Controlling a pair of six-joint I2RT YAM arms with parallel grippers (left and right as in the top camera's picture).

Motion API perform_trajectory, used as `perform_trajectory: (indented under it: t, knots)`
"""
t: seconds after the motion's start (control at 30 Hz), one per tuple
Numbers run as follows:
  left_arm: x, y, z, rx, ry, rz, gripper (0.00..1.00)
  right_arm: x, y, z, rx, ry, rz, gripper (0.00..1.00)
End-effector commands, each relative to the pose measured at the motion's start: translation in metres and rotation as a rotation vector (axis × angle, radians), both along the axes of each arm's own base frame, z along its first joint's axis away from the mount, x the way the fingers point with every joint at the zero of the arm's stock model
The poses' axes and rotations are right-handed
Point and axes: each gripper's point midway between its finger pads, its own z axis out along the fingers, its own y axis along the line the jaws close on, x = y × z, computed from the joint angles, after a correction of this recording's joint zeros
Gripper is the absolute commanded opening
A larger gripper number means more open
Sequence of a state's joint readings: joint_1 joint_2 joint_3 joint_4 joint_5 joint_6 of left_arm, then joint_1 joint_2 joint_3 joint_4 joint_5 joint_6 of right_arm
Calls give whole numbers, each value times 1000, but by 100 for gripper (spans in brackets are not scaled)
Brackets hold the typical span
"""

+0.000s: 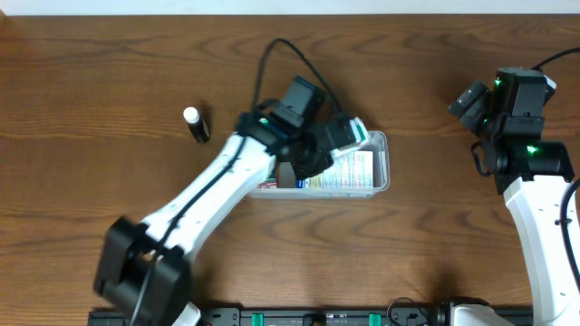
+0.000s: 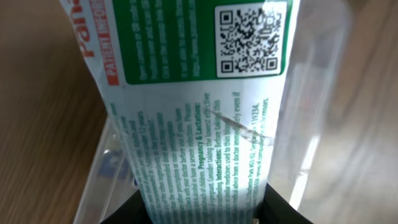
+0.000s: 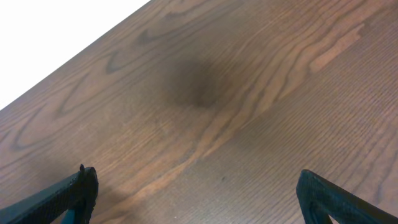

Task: Pack container
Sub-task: 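Lower the white box into the container's right side and release it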

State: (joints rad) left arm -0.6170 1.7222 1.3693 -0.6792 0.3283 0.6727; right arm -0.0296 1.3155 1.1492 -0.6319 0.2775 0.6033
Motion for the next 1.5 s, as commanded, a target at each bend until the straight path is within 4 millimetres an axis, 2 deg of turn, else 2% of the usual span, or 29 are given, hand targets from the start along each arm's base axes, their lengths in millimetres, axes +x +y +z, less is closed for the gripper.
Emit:
perform_trajectory:
  t: [0.0, 0.03, 0.2, 0.4, 0.8, 1.2, 1.47]
  knots:
    - [7, 2, -22, 115, -71, -65, 40, 0, -6, 3, 4, -9, -25, 99]
    - [6, 0, -26, 131, -79, -95, 44, 0, -6, 3, 4, -10, -25, 99]
    - [1, -7, -32, 174, -137, -248, 45, 0, -6, 3, 4, -9, -26, 99]
    - [17, -13, -26, 168, -218, -235, 45, 0, -6, 3, 4, -9, -25, 99]
    - [19, -14, -29, 176, -241, -273, 45, 0, -6, 3, 4, -9, -25, 99]
    - [17, -17, -58, 203, -186, -290, 46, 0, -6, 3, 4, -9, -26, 99]
    - [17, -17, -61, 206, -180, -291, 59, 0, -6, 3, 4, -9, -26, 99]
